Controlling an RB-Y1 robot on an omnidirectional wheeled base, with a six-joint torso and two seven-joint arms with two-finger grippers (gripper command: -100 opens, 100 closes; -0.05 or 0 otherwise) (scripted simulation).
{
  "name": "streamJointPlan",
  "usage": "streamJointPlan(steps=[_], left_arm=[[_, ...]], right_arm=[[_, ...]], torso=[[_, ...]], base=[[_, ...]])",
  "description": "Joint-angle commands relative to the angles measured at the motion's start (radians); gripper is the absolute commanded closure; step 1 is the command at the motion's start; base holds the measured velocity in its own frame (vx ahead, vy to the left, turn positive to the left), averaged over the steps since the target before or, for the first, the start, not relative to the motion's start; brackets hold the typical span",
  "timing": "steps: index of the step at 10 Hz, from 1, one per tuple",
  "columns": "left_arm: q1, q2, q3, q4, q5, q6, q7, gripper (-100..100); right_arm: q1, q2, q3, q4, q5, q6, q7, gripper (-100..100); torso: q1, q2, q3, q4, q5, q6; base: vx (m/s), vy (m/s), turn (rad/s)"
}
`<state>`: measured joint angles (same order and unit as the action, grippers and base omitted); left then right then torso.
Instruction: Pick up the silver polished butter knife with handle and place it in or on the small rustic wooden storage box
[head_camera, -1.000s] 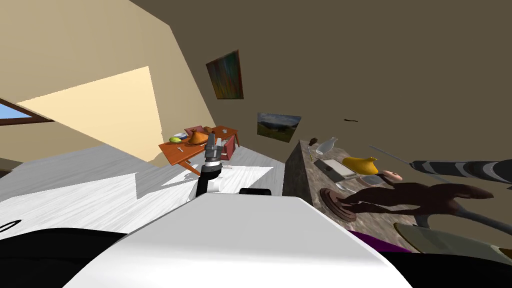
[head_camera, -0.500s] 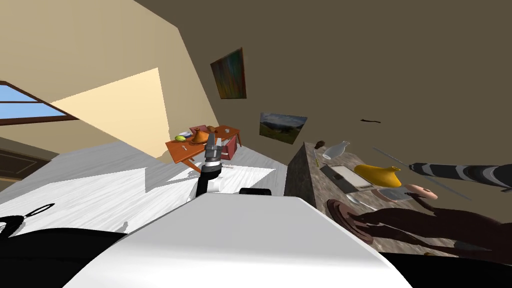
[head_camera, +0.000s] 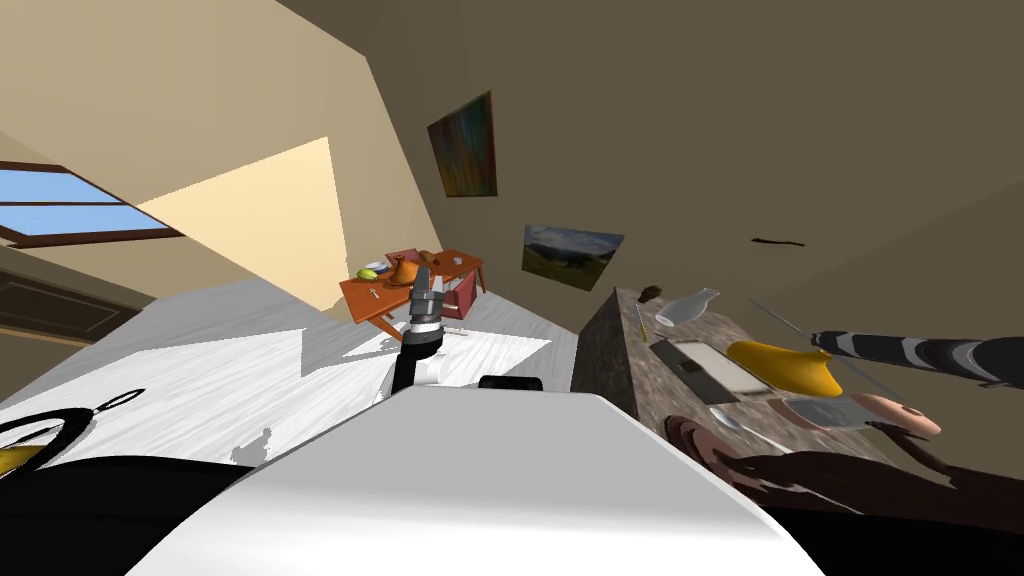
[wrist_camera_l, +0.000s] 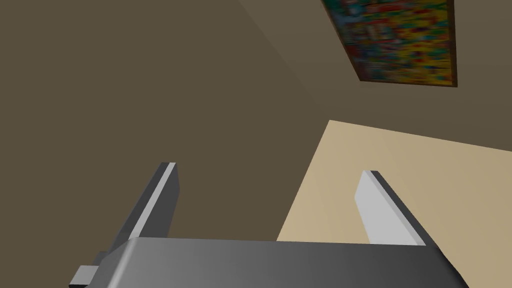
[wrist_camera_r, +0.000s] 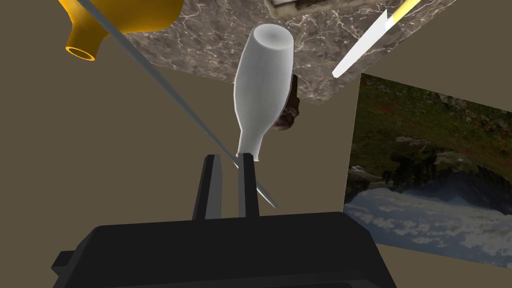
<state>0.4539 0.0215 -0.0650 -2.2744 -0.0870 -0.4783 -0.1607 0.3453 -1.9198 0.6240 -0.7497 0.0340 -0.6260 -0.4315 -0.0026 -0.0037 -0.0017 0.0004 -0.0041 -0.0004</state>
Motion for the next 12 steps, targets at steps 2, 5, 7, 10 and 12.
streamJointPlan(steps=[2, 5, 7, 10, 12], left_arm=[[0.000, 0.000, 0.000, 0.000, 0.000, 0.000, 0.000, 0], [0.000, 0.000, 0.000, 0.000, 0.000, 0.000, 0.000, 0], [0.000, 0.000, 0.000, 0.000, 0.000, 0.000, 0.000, 0], [0.000, 0.000, 0.000, 0.000, 0.000, 0.000, 0.000, 0], [0.000, 0.000, 0.000, 0.000, 0.000, 0.000, 0.000, 0]], right_arm=[[-0.007, 0.016, 0.023, -0.004, -0.009, -0.003, -0.041, 100], [-0.024, 0.057, 0.043, -0.004, 0.004, -0.009, -0.101, 100], [-0.024, 0.057, 0.043, -0.004, 0.004, -0.009, -0.109, 100], [-0.034, 0.091, 0.057, -0.008, -0.002, -0.013, -0.157, 100], [-0.032, 0.091, 0.057, -0.009, 0.005, -0.013, -0.154, 100]], torso=[[0.000, 0.000, 0.000, 0.000, -0.001, -0.001], [0.001, 0.003, 0.002, 0.001, 0.000, 0.000], [0.001, 0.003, 0.002, 0.001, 0.000, 0.002], [0.001, 0.006, 0.004, 0.002, 0.000, 0.002], [0.002, 0.005, 0.003, 0.002, 0.001, 0.003]], base=[[0.032, -0.012, 0.099], [0.014, -0.007, 0.064], [0.009, 0.000, 0.018], [-0.016, 0.000, 0.040], [0.000, 0.000, 0.000]])
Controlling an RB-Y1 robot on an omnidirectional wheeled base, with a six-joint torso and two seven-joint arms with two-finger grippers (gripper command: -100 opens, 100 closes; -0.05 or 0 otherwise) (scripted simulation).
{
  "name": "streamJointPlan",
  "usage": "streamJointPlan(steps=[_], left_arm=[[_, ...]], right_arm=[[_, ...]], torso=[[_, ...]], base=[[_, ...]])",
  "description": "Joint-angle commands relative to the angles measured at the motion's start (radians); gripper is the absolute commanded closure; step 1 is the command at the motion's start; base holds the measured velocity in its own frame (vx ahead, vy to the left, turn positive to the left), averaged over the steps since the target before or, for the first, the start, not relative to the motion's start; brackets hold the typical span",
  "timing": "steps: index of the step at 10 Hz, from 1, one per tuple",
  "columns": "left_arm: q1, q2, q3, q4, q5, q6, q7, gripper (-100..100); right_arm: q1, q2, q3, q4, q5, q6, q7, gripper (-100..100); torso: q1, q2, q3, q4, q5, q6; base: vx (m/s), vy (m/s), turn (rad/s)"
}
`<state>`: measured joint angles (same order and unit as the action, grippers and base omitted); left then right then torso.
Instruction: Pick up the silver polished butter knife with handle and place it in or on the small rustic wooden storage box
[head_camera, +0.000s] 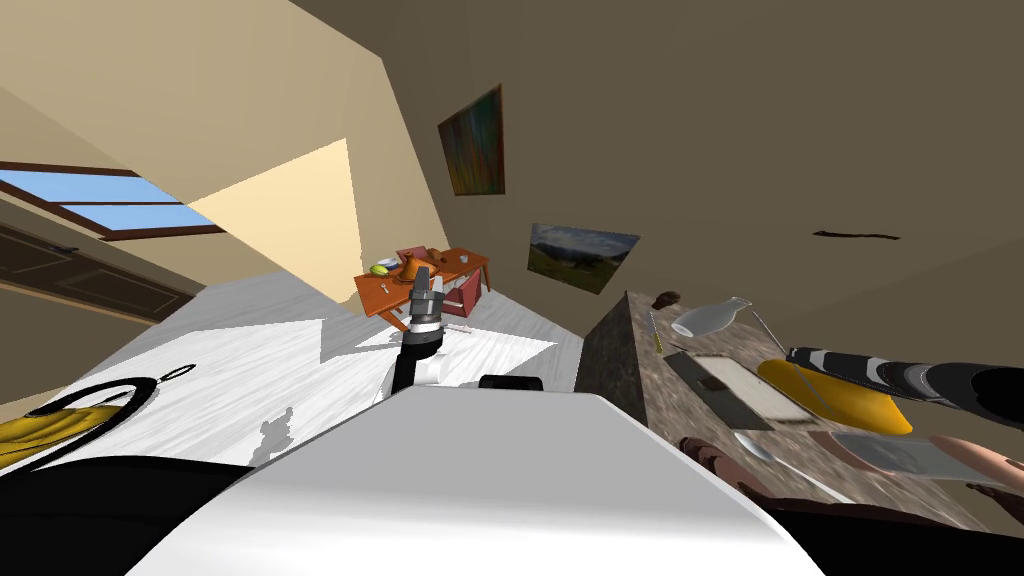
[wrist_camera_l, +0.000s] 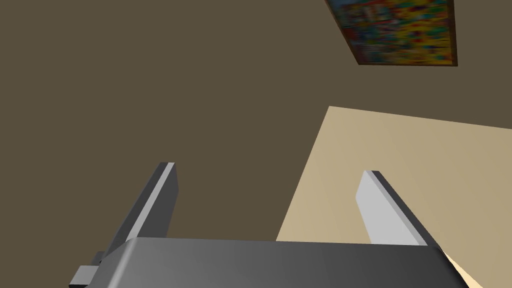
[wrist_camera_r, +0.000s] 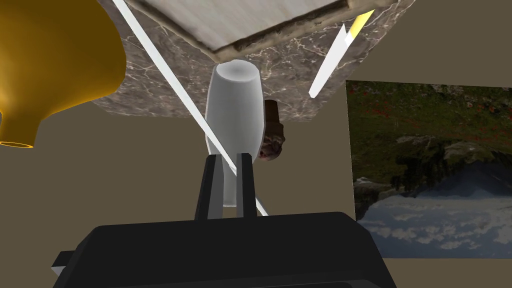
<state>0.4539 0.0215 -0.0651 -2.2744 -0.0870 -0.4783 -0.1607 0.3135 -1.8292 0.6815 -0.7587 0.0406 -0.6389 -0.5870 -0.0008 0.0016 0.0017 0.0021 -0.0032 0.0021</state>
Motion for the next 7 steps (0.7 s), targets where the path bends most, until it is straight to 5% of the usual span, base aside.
streamJointPlan(steps=[1, 5, 6, 7], left_arm=[[0.000, 0.000, 0.000, 0.000, 0.000, 0.000, 0.000, 0], [0.000, 0.000, 0.000, 0.000, 0.000, 0.000, 0.000, 0], [0.000, 0.000, 0.000, 0.000, 0.000, 0.000, 0.000, 0], [0.000, 0.000, 0.000, 0.000, 0.000, 0.000, 0.000, 0]], right_arm=[[0.000, 0.000, 0.000, 0.000, 0.000, 0.000, 0.000, -100], [0.000, 0.000, 0.000, 0.000, 0.000, 0.000, 0.000, -100], [0.000, 0.000, 0.000, 0.000, 0.000, 0.000, 0.000, 0], [0.000, -0.029, 0.006, -0.008, -0.006, -0.012, -0.015, -100]], torso=[[0.000, 0.000, 0.000, 0.000, 0.000, 0.000], [0.000, 0.000, 0.000, 0.000, 0.000, 0.000], [0.000, 0.000, 0.000, 0.000, 0.000, 0.000], [0.000, 0.000, 0.000, 0.000, 0.000, 0.000]], base=[[0.000, 0.000, 0.000], [0.000, 0.000, 0.000], [0.000, 0.000, 0.000], [-0.004, -0.003, -0.021]])
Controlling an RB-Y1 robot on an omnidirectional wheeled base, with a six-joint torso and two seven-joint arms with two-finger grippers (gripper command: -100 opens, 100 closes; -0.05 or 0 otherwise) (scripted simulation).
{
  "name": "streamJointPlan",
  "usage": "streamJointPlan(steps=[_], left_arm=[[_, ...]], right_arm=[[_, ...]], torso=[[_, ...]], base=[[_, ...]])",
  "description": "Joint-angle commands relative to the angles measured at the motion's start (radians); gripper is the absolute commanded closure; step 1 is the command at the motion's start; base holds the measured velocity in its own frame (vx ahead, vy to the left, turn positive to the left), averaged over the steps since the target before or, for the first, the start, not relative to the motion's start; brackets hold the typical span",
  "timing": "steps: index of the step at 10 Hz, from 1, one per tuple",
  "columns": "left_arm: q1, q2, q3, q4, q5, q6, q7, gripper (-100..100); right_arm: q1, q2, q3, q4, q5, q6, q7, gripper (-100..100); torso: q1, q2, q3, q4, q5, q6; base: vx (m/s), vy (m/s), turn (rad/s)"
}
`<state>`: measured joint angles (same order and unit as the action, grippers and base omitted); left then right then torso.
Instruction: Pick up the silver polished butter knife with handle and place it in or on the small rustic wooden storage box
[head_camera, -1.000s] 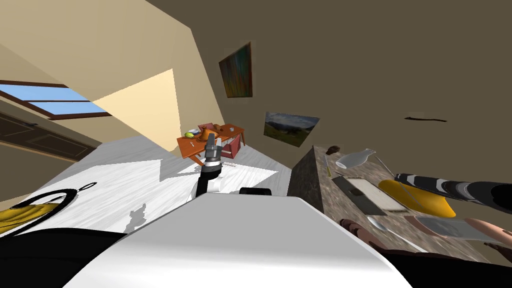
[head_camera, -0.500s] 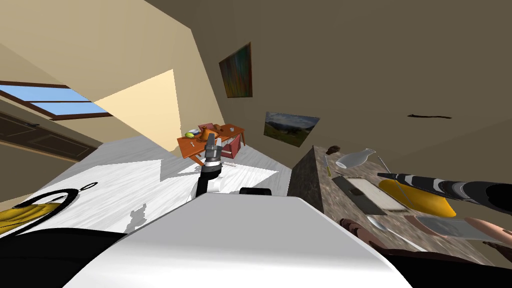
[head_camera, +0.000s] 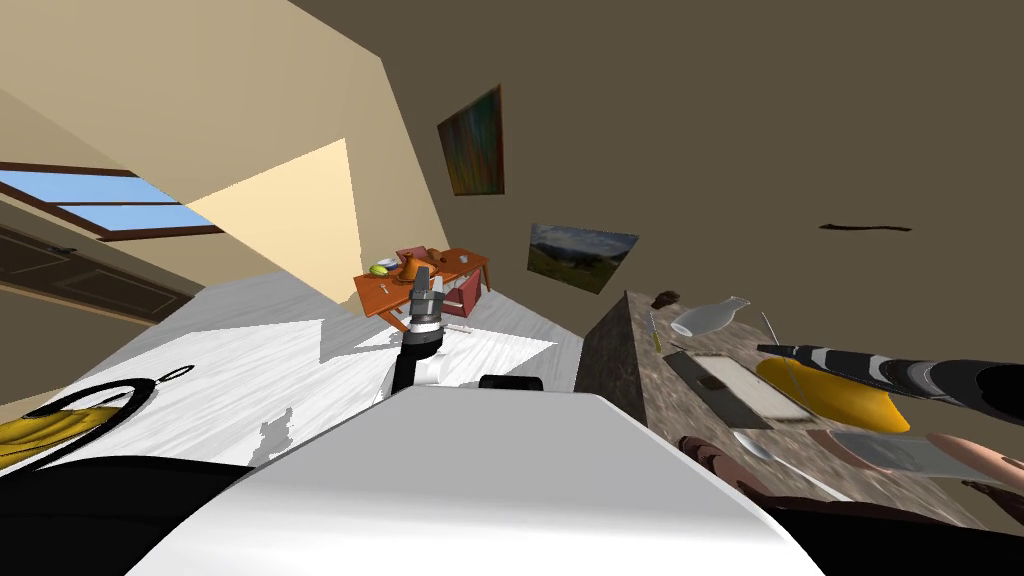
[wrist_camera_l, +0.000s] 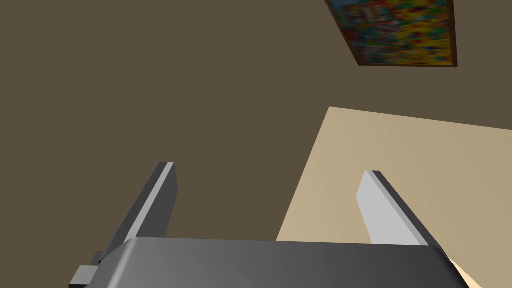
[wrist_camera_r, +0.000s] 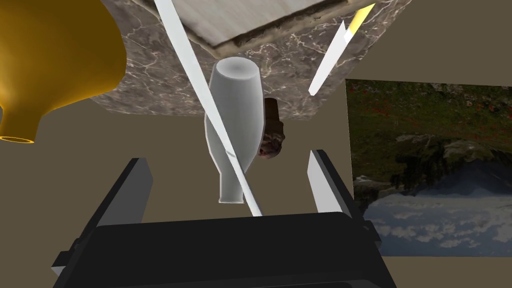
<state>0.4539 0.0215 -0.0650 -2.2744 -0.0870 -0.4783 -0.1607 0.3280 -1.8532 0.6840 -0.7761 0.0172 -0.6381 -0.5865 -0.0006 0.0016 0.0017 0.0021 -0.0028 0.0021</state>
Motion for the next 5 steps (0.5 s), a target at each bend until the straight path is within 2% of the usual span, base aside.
streamJointPlan(steps=[1, 3, 5], left_arm=[[0.000, 0.000, 0.000, 0.000, 0.000, 0.000, 0.000, 0], [0.000, 0.000, 0.000, 0.000, 0.000, 0.000, 0.000, 0], [0.000, 0.000, 0.000, 0.000, 0.000, 0.000, 0.000, 0]], right_arm=[[-0.014, -0.035, 0.009, 0.001, 0.012, -0.025, -0.030, -100], [-0.014, -0.079, 0.017, -0.011, 0.003, -0.042, -0.053, -100], [-0.014, -0.079, 0.017, -0.011, 0.003, -0.042, -0.053, -100]], torso=[[0.000, 0.000, 0.000, 0.000, 0.000, 0.000], [0.000, 0.000, 0.000, 0.000, 0.000, 0.000], [0.000, 0.000, 0.000, 0.000, 0.000, 0.000]], base=[[-0.010, -0.007, -0.031], [-0.011, -0.008, -0.022], [-0.004, -0.002, -0.003]])
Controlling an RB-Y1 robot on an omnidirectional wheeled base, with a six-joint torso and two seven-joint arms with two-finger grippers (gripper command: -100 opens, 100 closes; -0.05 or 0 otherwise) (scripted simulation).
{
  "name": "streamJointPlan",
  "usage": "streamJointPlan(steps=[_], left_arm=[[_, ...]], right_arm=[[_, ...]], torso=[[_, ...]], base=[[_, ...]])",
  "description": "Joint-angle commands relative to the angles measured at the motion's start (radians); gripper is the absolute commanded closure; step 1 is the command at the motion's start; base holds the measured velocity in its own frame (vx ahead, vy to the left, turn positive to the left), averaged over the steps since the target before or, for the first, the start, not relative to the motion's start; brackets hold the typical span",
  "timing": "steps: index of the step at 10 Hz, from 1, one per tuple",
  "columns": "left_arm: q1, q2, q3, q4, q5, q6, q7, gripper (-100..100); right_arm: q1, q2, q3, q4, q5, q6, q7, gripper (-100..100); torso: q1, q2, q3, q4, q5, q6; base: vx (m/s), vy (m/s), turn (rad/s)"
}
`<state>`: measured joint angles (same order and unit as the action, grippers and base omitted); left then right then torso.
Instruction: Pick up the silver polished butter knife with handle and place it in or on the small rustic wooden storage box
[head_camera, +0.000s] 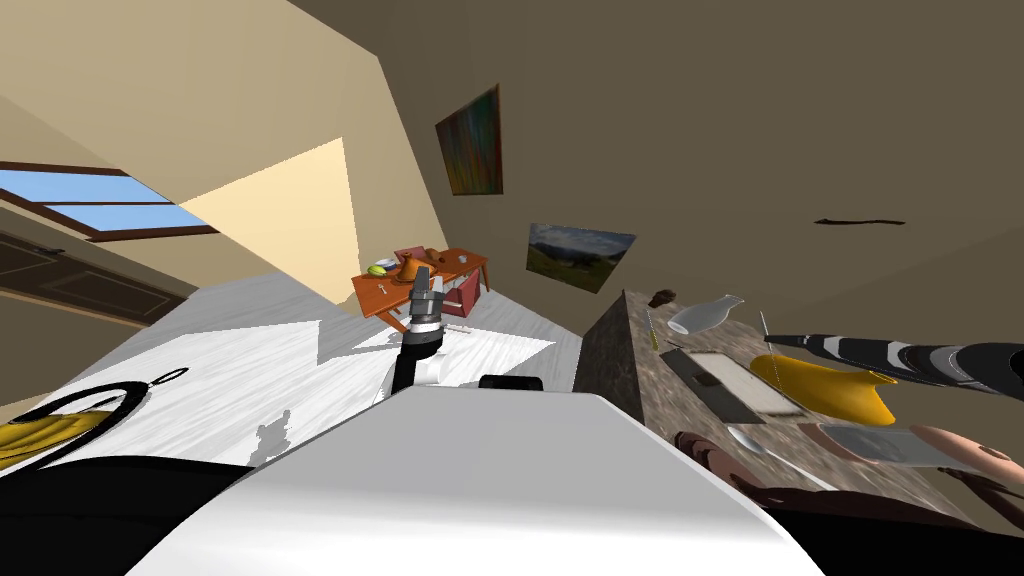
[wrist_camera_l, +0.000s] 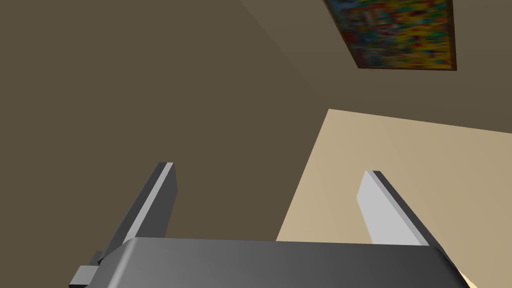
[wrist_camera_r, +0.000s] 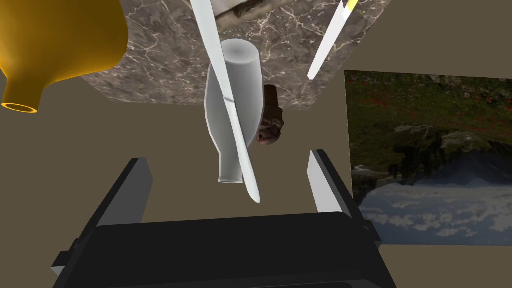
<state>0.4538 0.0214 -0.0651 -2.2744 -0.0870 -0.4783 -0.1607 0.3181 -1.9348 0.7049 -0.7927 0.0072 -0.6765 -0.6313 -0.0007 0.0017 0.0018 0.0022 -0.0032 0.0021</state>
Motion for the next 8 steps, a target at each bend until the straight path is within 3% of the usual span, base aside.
streamJointPlan(steps=[1, 2, 3, 8], left_arm=[[0.000, 0.000, 0.000, 0.000, 0.000, 0.000, 0.000, 0], [0.000, 0.000, 0.000, 0.000, 0.000, 0.000, 0.000, 0], [0.000, 0.000, 0.000, 0.000, 0.000, 0.000, 0.000, 0], [0.000, 0.000, 0.000, 0.000, 0.000, 0.000, 0.000, 0]], right_arm=[[-0.005, -0.041, 0.005, -0.007, 0.004, -0.022, -0.031, -100], [-0.009, -0.018, -0.007, 0.008, 0.027, -0.018, -0.026, -100], [-0.010, -0.020, -0.007, 0.009, 0.030, -0.023, -0.034, 0], [-0.010, -0.020, -0.007, 0.009, 0.030, -0.023, -0.033, 0]], torso=[[0.000, 0.000, 0.000, 0.000, 0.000, 0.000], [0.000, 0.000, 0.000, 0.000, 0.000, 0.000], [0.000, 0.000, 0.000, 0.000, 0.000, 0.000], [0.000, 0.000, 0.000, 0.000, 0.000, 0.000]], base=[[-0.007, -0.005, -0.035], [0.000, 0.000, 0.000], [0.000, 0.000, 0.000], [0.000, 0.000, 0.000]])
